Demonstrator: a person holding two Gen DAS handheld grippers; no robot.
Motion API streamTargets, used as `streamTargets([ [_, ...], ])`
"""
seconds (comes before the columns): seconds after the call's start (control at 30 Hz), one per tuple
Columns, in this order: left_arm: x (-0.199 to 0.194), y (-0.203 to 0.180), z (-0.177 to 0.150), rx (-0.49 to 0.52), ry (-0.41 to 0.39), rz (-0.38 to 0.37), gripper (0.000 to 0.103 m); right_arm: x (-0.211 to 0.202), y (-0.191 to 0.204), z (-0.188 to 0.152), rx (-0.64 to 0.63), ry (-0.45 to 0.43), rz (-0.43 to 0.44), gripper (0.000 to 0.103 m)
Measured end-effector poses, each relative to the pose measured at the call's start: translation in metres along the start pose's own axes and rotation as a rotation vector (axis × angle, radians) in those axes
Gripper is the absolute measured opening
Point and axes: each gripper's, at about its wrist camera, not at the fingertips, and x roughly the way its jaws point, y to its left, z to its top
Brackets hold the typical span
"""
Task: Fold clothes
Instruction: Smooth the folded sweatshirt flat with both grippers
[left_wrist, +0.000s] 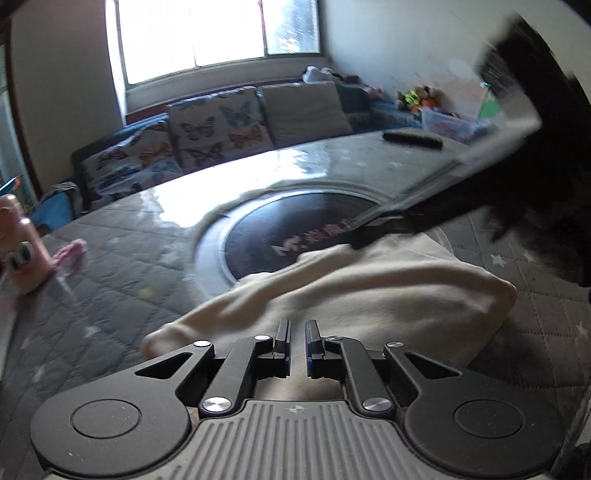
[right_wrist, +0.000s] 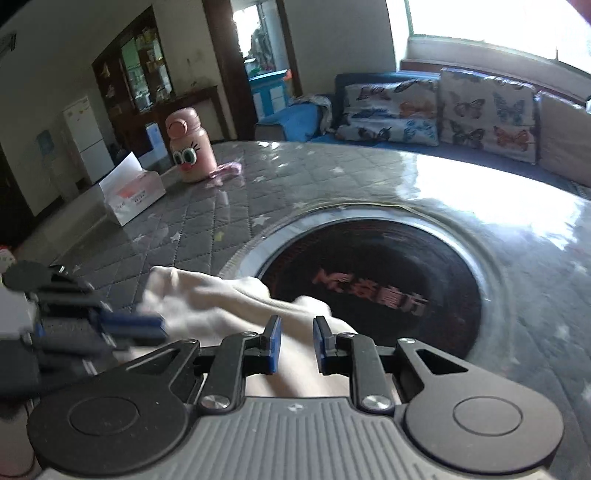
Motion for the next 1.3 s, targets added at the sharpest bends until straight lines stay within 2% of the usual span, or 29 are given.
streamTargets([
  [0.17,0.016,-0.007,-0.005,0.017,0.03,-0.039,0.009,0.038,0.009,0.013,-0.01,0.046,0.017,0.018],
  [0.4,0.017,0.0,-0.01,0.0,0.028,-0.06,0.009,0.072,0.008,0.013,0.001,0.067,-0.043,0.018],
  [0.5,0.015,0.003,-0.01,-0.021,0.025,-0.066,0.009,0.063,0.006,0.015,0.016,0.039,-0.033,0.018],
  [0.6,0.015,0.005,-0.01,-0.031,0.024,-0.07,0.01,0.048,0.015,0.016,-0.022,0.023,0.006,0.018],
  [0.77,0.016,0.006,-0.01,-0.039,0.022,-0.072,0.01,0.054,0.035,0.013,-0.102,0.054,0.059,0.018],
  [0.93,0.016,0.008,-0.01,-0.051,0.021,-0.075,0.011,0.076,0.035,0.016,-0.076,0.071,0.058,0.019],
  [1.07,0.01,0.016,-0.006,-0.079,0.008,-0.061,0.023,0.05,0.03,0.017,-0.068,0.025,0.056,0.019],
  [1.3,0.014,0.041,0.008,-0.158,-0.005,0.025,0.023,0.014,0.018,0.0,-0.064,-0.007,0.008,0.019],
])
